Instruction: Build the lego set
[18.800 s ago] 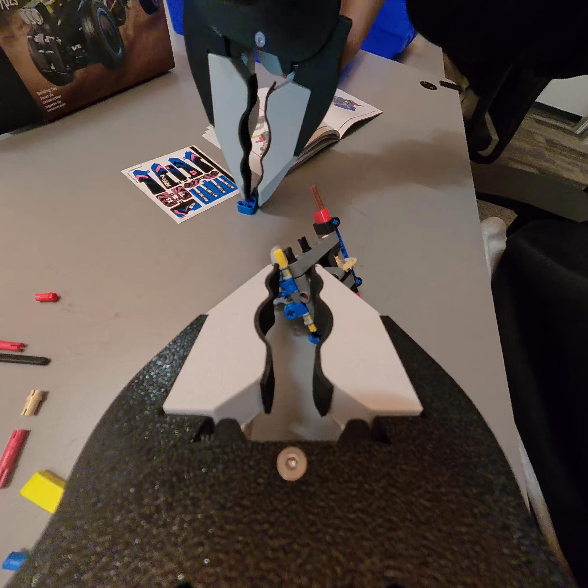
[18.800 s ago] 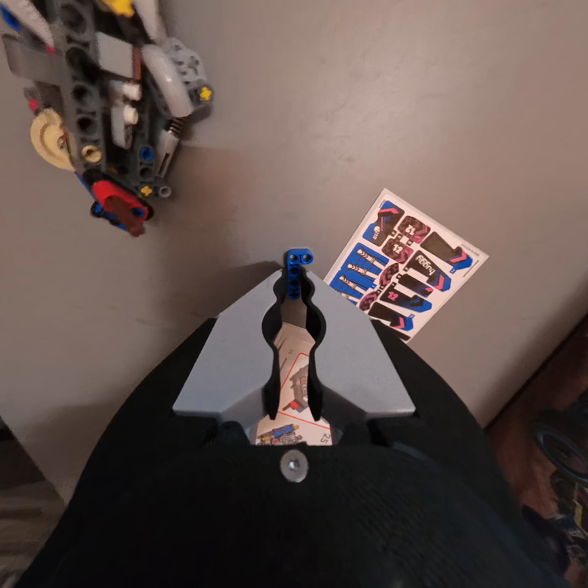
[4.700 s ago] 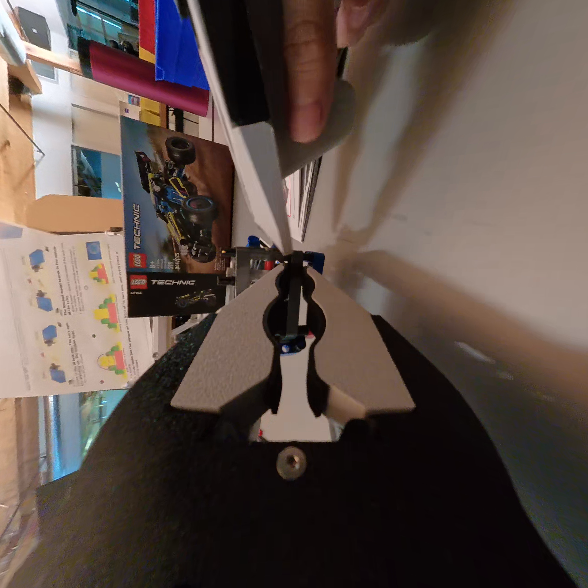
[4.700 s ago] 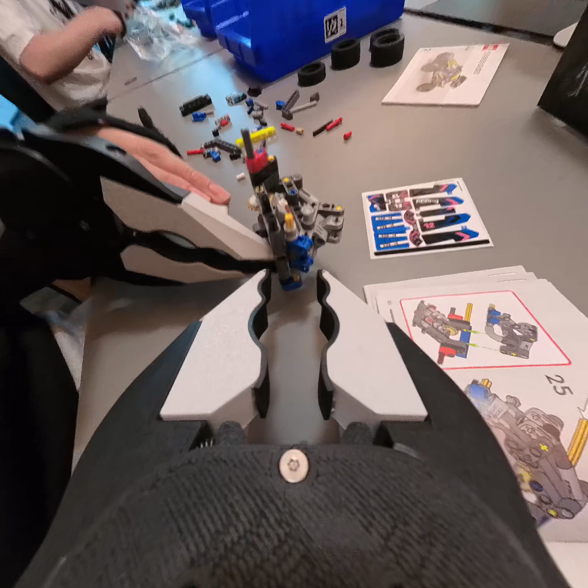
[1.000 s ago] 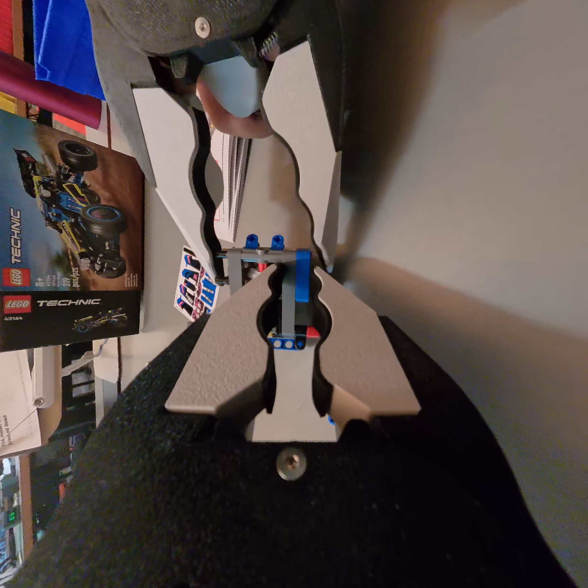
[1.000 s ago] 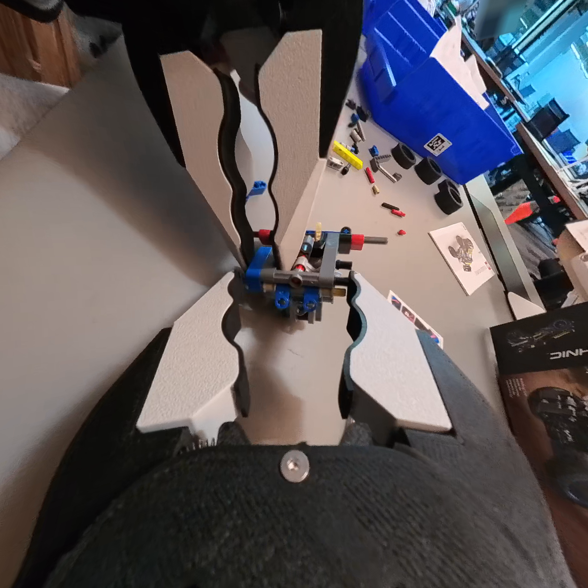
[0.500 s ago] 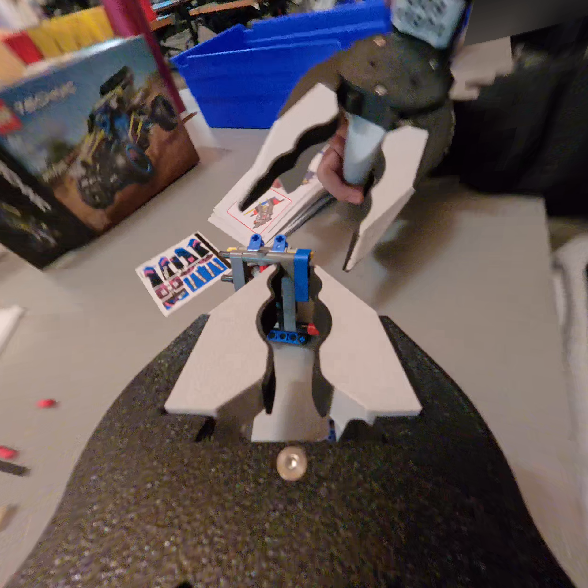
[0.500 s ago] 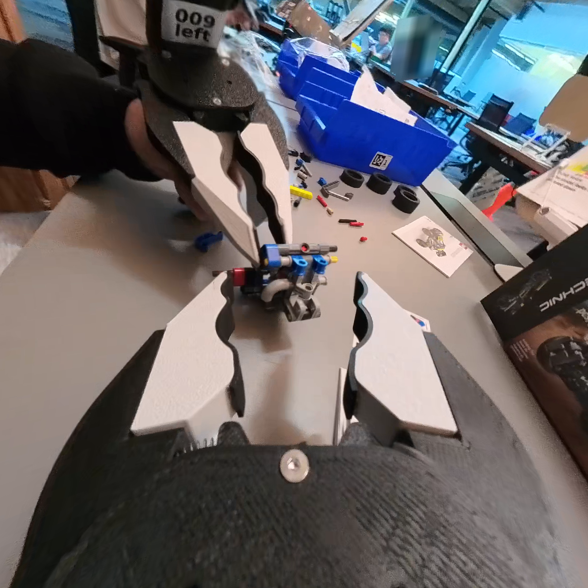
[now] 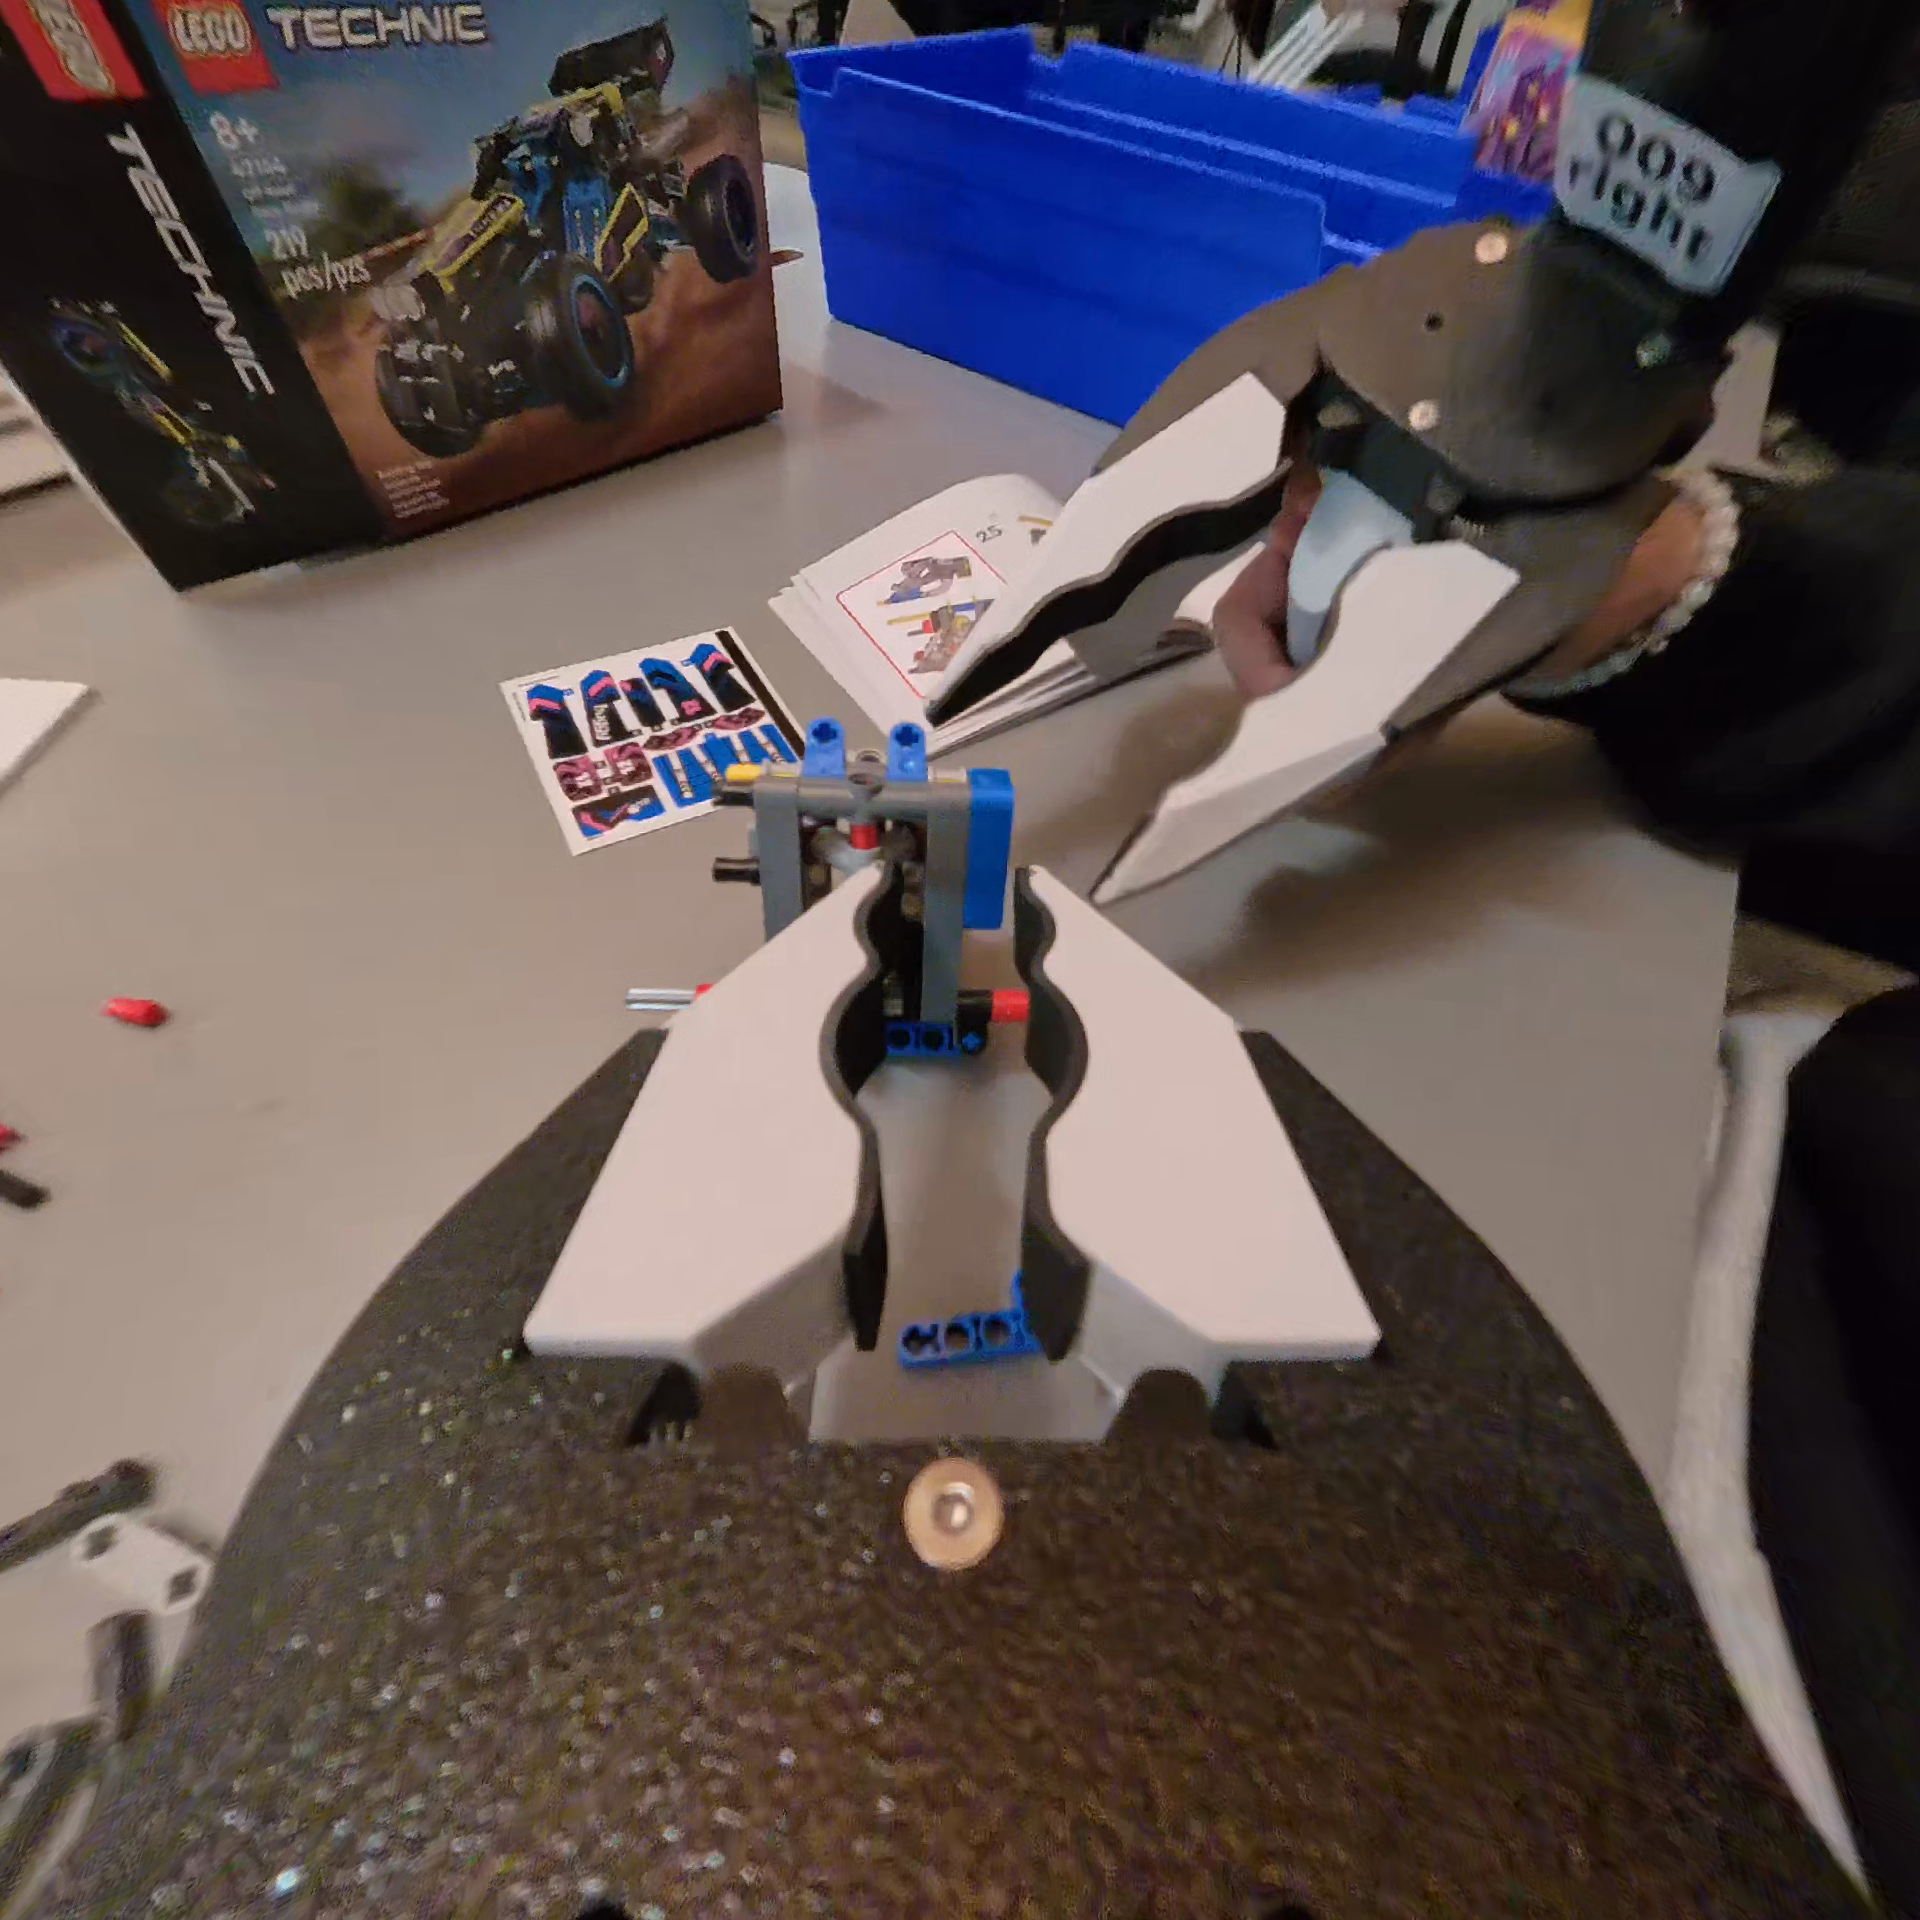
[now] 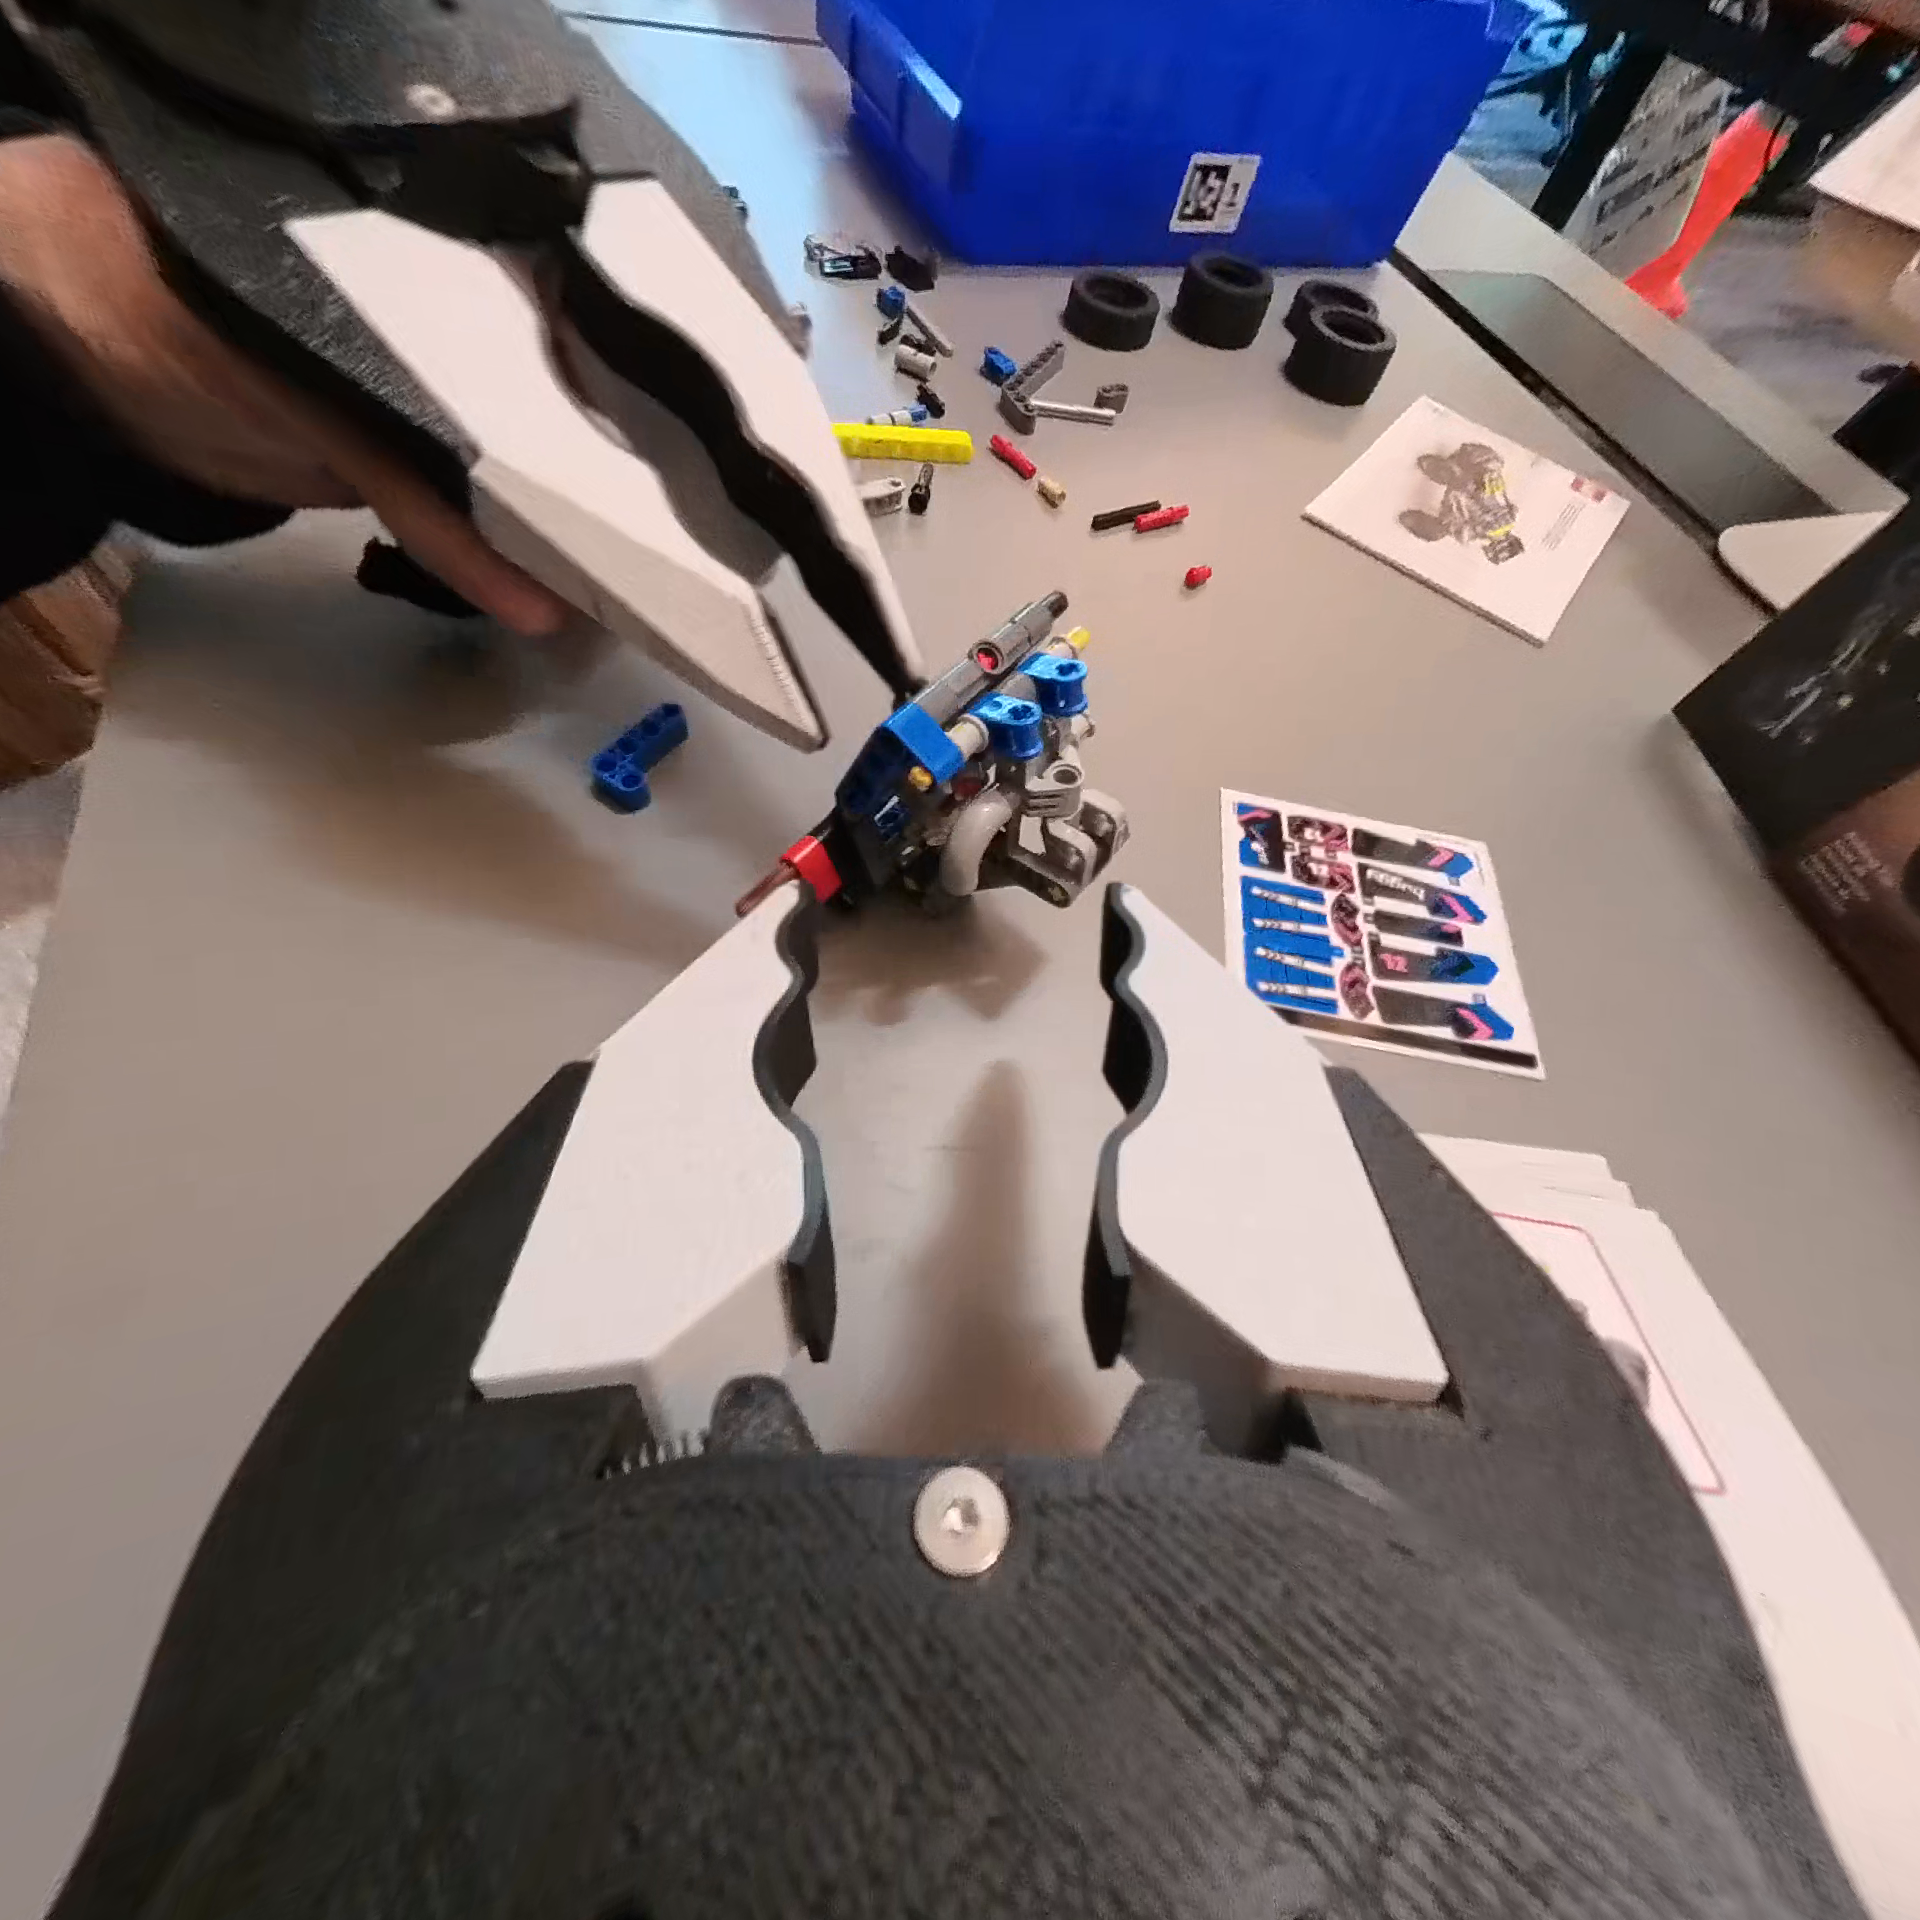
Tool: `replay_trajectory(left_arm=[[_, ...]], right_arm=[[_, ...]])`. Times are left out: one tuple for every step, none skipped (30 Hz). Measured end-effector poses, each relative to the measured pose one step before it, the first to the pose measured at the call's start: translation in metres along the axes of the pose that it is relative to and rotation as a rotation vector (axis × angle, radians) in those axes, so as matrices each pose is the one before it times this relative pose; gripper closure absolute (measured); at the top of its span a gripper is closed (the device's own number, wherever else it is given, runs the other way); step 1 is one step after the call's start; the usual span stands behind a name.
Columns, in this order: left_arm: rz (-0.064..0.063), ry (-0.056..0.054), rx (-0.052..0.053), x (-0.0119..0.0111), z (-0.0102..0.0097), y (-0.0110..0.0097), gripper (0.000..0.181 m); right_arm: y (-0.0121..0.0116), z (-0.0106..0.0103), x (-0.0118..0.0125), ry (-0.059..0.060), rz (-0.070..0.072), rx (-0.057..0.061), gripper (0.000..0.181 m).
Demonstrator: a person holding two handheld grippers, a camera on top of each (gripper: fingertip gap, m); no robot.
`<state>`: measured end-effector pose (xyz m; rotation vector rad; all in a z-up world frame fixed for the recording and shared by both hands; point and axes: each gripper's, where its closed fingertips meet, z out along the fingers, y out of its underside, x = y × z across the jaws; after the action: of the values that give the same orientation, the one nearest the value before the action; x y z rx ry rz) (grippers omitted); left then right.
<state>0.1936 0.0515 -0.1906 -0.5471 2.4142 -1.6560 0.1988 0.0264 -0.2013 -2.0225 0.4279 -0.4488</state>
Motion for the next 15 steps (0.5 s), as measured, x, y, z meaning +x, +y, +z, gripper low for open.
replay_trajectory(left_arm=[[0.027,0.0018,-0.0151,0.00209,-0.0026,0.00125,0.164],[0.0221,-0.0017,-0.018,0.00137,-0.00275,0.00175,0.164],[0.0225,-0.0141,-0.0178,-0.00095,-0.0036,0.00188,0.164],[0.0233,-0.0254,-0.0164,-0.00309,-0.0046,0.00157,0.164],[0.0221,-0.0309,-0.0146,-0.0046,-0.00582,0.00152,0.164],[0.0204,-0.0291,-0.0121,-0.00493,-0.00637,0.0015,0.164],[0.0181,-0.0213,-0.0078,-0.00436,-0.00604,0.00159,0.164],[0.0129,-0.0129,-0.0038,-0.00375,-0.00502,0.00154,0.165],[0.0046,-0.0069,-0.0027,-0.00318,-0.00376,0.00175,0.165],[-0.0047,-0.0033,-0.0022,-0.0029,-0.00246,0.00187,0.166],[-0.0127,-0.0015,0.0008,-0.00252,-0.00152,0.00136,0.166],[-0.0157,0.0013,0.0062,-0.00152,-0.001,0.00054,0.166],[-0.0133,0.0054,0.0104,-0.00039,-0.00081,-0.00017,0.166],[-0.0091,0.0073,0.0114,0.00058,-0.00077,-0.00024,0.167],[-0.005,0.0068,0.0092,0.00077,-0.00052,0.0,0.167]], right_arm=[[-0.00272,-0.00065,0.00194,0.0238,0.0285,0.0085,0.131],[-0.00349,-0.00109,0.00197,0.0278,0.0409,0.0149,0.135],[-0.00217,-0.00153,0.00057,0.0209,0.058,0.0056,0.141],[-0.00045,-0.00151,-0.00232,0.0055,0.0593,-0.004,0.147],[0.00121,-0.00133,-0.00595,-0.0143,0.0516,-0.0082,0.149],[0.00034,-0.00079,-0.00696,-0.0163,0.0473,0.0048,0.154],[-0.00101,0.00054,-0.00634,-0.0094,0.0328,0.0174,0.161],[-0.00031,0.00256,-0.00328,0.0071,0.0164,0.0119,0.162],[0.00238,0.00438,-0.00015,0.0172,0.007,-0.0089,0.159],[0.00337,0.0047,-0.00025,0.0048,0.0095,-0.0208,0.157],[0.00073,0.00375,-0.00193,-0.0107,0.0204,-0.0045,0.158],[-0.00245,0.00278,-0.00113,-0.0057,0.0248,0.0159,0.16],[-0.00201,0.00215,0.00236,0.0162,0.0094,0.013,0.162],[-0.0006,0.00216,0.00461,0.031,-0.0077,0.0028,0.163],[0.00109,0.00241,0.00238,0.0183,-0.0074,-0.0078,0.162]])
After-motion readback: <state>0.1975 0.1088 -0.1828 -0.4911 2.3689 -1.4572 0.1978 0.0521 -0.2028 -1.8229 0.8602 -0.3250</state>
